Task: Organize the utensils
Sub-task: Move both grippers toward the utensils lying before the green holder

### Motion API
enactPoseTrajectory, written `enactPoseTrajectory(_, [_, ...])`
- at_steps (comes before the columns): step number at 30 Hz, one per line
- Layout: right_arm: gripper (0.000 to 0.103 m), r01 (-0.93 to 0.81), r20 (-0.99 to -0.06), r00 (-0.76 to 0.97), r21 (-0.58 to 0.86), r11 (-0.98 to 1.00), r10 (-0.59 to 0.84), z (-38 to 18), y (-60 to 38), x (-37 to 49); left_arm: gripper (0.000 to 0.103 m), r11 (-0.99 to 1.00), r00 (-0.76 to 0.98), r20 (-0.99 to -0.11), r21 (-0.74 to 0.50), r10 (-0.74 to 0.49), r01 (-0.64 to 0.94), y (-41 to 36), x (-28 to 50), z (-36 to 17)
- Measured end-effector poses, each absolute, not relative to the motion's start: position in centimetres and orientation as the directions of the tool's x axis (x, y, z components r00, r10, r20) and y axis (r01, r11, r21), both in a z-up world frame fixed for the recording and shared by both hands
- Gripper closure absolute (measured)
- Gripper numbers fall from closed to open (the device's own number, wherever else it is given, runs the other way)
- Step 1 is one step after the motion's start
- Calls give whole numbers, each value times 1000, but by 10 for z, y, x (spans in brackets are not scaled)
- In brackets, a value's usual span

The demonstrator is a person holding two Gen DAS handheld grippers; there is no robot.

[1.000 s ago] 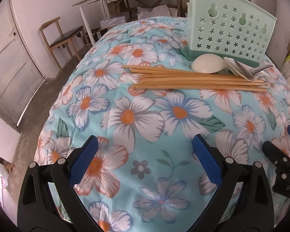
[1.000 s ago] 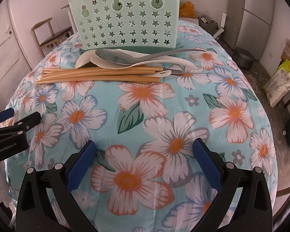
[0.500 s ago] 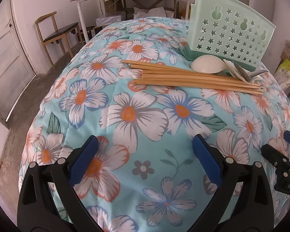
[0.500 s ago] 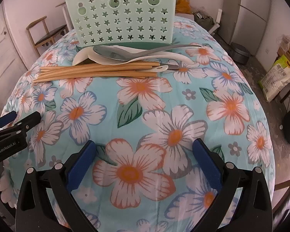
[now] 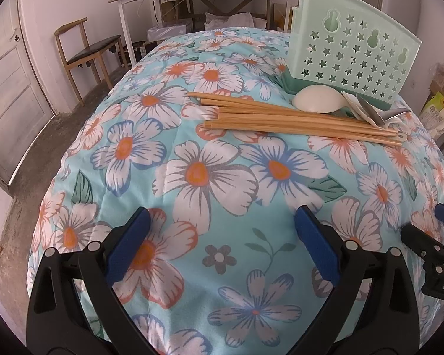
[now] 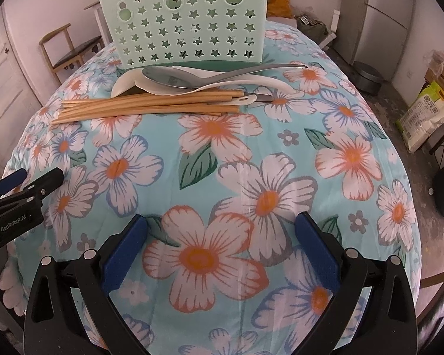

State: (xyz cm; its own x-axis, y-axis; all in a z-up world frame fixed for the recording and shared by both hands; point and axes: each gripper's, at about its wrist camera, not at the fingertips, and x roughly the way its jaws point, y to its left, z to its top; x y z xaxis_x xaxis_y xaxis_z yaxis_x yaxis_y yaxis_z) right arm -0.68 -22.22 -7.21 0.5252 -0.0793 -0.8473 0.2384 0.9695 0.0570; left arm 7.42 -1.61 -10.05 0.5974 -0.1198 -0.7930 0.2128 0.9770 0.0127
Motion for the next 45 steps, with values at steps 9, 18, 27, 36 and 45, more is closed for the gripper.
enactPoseTrajectory(9, [6, 222, -847, 527, 59, 973, -69, -72, -223, -8, 8, 977, 586, -803, 20, -112, 213, -19, 71, -99])
enactPoseTrajectory(18, [6, 195, -849, 526, 57, 979, -55, -72, -223, -10, 8, 976, 598, -796, 43, -96, 215, -22, 65, -98])
enactPoseTrajectory(27, [6, 131, -809, 588, 78, 988, -14, -55, -223, -15, 8, 969, 678, -723, 49, -134, 243, -20, 47, -67])
enactPoseTrajectory(36, [6, 130, -681, 729, 35, 991, -71, -29, -235, -9, 8, 937, 769, -566, -18, -298, 350, -35, 49, -18])
enactPoseTrajectory(45, [8, 72, -600, 799, 41, 997, -33, -22, -242, -1, 37, 852, 686, -523, -175, -505, 494, -72, 75, 3])
